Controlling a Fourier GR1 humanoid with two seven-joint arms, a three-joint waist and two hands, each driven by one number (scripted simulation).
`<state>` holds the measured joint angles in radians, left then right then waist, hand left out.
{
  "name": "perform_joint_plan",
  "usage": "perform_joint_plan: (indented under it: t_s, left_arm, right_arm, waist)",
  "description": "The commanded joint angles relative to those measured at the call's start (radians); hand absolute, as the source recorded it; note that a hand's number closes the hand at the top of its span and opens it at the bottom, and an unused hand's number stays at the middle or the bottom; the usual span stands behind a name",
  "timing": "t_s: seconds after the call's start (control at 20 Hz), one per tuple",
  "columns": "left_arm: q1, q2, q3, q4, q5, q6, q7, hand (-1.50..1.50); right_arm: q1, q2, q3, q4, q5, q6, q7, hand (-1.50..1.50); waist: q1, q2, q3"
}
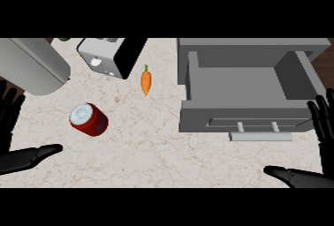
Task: Pick up the can, place it into the drawer and close the drawer
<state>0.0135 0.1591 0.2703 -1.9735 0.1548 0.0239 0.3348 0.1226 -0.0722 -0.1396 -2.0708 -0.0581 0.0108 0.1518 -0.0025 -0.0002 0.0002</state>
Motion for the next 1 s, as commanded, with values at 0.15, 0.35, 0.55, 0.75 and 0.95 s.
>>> perform_joint_plan:
  t_s: [0.15, 0.35, 0.55, 0.75, 0.95]
  left_arm:
    - [0.002, -0.102, -0.098, 0.182, -0.117, 0.028, -0.164, -1.5]
    - [0.002, -0.061, -0.06, 0.251, -0.116, 0.012, -0.182, -1.5]
    - [0.006, -0.071, -0.062, 0.32, -0.133, 0.017, -0.262, -1.5]
    - [-0.088, -0.094, -0.06, 0.498, -0.169, 0.078, -0.317, -1.5]
    - [-0.004, -0.11, -0.048, 0.534, -0.155, 0.075, -0.45, -1.5]
  right_arm:
    - [0.013, 0.014, 0.009, -0.059, 0.001, -0.007, 0.041, -1.5]
    - [0.021, -0.004, -0.037, -0.055, -0.033, 0.022, 0.023, -1.5]
    - [0.039, 0.014, -0.041, -0.053, -0.009, 0.018, -0.014, -1.5]
    - [0.096, -0.005, -0.077, -0.045, -0.07, 0.088, -0.053, -1.5]
    - [0.05, -0.019, -0.086, -0.075, -0.04, 0.064, 0.012, -1.5]
  waist:
    - [-0.003, 0.001, -0.001]
    - [0.0, 0.0, 0.0]
    - [0.0, 0.0, 0.0]
    - [-0.007, 0.001, 0.0]
    - [0.0, 0.0, 0.0]
